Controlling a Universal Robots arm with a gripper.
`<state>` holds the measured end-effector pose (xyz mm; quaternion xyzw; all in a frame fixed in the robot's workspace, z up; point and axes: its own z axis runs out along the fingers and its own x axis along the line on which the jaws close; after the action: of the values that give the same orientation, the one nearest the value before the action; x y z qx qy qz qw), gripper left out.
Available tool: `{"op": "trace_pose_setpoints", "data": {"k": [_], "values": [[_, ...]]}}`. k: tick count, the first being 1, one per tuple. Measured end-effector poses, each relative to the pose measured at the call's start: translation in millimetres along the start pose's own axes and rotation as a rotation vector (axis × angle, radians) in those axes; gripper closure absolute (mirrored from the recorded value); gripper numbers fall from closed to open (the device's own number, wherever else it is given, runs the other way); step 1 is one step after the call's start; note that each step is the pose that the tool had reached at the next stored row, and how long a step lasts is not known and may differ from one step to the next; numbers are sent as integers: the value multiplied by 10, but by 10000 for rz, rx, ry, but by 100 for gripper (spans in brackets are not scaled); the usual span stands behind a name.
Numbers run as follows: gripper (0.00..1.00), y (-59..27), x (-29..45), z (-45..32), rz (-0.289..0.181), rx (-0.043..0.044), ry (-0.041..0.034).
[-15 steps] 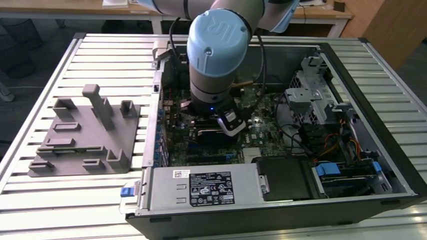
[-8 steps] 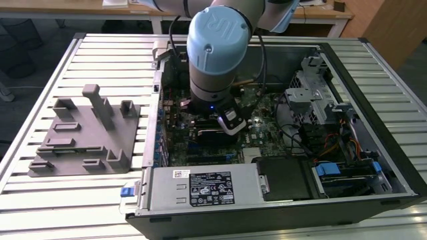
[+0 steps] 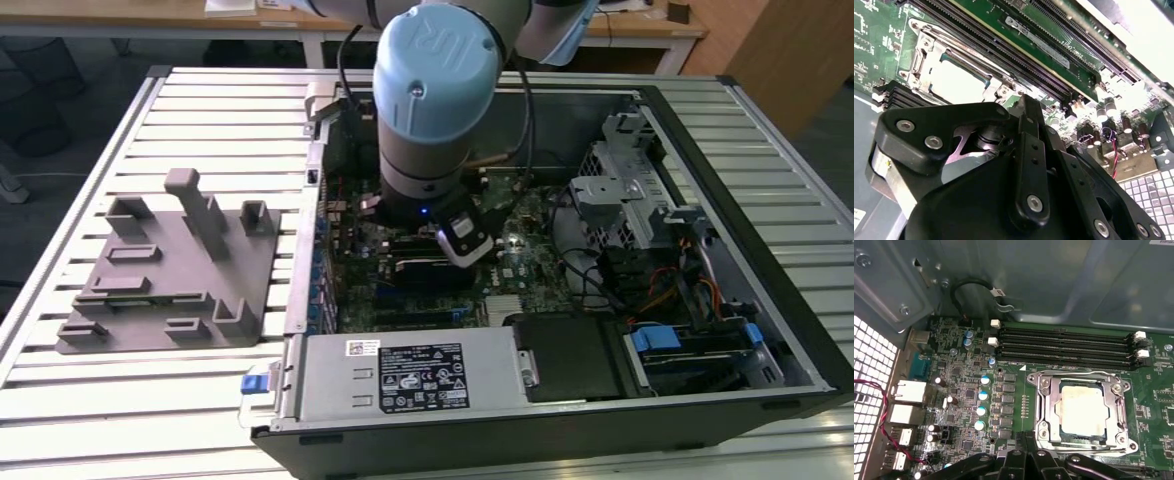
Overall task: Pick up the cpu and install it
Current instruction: 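Install the second cpu locking lever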
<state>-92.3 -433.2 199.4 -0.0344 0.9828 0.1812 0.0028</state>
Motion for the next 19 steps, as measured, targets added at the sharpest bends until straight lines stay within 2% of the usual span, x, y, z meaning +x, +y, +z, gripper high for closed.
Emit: {"op": "trace_pose_setpoints", "data": {"k": [7,19], "values": [[89,12,-1,-31,-18,3,-48],[89,38,-2,-99,-19,2,-51]]}}
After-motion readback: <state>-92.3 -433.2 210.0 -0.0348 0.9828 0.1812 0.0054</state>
